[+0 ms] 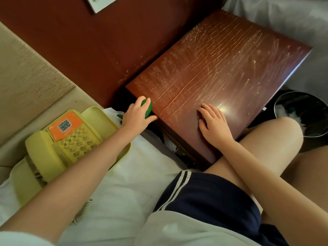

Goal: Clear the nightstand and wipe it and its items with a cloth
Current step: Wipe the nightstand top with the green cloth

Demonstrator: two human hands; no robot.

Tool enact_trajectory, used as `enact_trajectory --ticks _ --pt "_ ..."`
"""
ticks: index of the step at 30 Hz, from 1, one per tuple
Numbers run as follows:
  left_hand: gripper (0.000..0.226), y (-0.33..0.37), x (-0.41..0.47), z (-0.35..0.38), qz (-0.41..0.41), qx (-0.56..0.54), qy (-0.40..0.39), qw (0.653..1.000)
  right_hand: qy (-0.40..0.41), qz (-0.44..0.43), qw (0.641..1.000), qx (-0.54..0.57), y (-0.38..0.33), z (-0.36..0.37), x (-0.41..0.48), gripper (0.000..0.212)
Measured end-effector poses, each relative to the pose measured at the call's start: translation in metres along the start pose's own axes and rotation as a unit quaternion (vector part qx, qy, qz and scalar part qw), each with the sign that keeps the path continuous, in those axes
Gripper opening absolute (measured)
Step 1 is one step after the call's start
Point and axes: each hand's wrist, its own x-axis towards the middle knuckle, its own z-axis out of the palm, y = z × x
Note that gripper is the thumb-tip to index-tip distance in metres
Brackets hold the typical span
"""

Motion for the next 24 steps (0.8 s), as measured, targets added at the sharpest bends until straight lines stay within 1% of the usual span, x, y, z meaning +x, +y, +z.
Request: enact_trajectory --ticks 1,2,4,6,7,9,10,14,16,19,24 --pt "0.071 -0.001 -0.001 -0.002 -0.005 -0.027 -0.003 1.000 0.000 -0.001 1.000 0.002 0.000 0.000 0.000 0.042" --pt "0.071 -0.004 -0.001 -0.003 -0.015 -0.067 0.000 0.998 -0.001 -0.003 1.000 0.004 0.000 -0.001 0.000 0.042" --pt "0.055 -0.009 0.003 -0.005 -0.026 -0.145 0.026 0.989 0.001 -0.007 1.000 0.008 0.001 -0.001 -0.001 0.042" --pt "0.038 -0.017 0.011 -0.008 -0.038 -0.175 0.071 0.981 0.000 -0.010 1.000 0.009 0.002 -0.002 -0.002 0.042" --pt "0.033 -0.022 0.018 -0.011 -0.056 -0.185 0.097 0.976 -0.003 -0.012 1.000 0.007 0.003 -0.003 -0.002 0.042" --pt "0.030 -0.032 0.033 -0.020 -0.097 -0.190 0.145 0.966 -0.013 -0.020 1.000 -0.002 0.006 -0.003 -0.003 0.043" --pt "0.031 -0.036 0.042 -0.024 -0.113 -0.191 0.155 0.963 -0.018 -0.023 1.000 -0.005 0.008 -0.003 -0.003 0.043" --pt "0.034 -0.043 0.065 -0.024 -0.127 -0.159 0.125 0.971 -0.016 -0.026 1.000 -0.004 0.007 -0.004 -0.004 0.043" --pt "0.033 -0.041 0.068 -0.017 -0.135 -0.154 0.135 0.970 -0.010 -0.025 1.000 0.000 0.005 -0.003 -0.004 0.042" --pt "0.034 -0.040 0.064 -0.007 -0.122 -0.156 0.158 0.967 -0.005 -0.023 1.000 0.003 0.005 -0.003 -0.004 0.040" --pt "0.035 -0.035 0.053 0.000 -0.088 -0.147 0.149 0.974 0.010 -0.026 1.000 0.002 0.007 -0.001 -0.004 0.038"
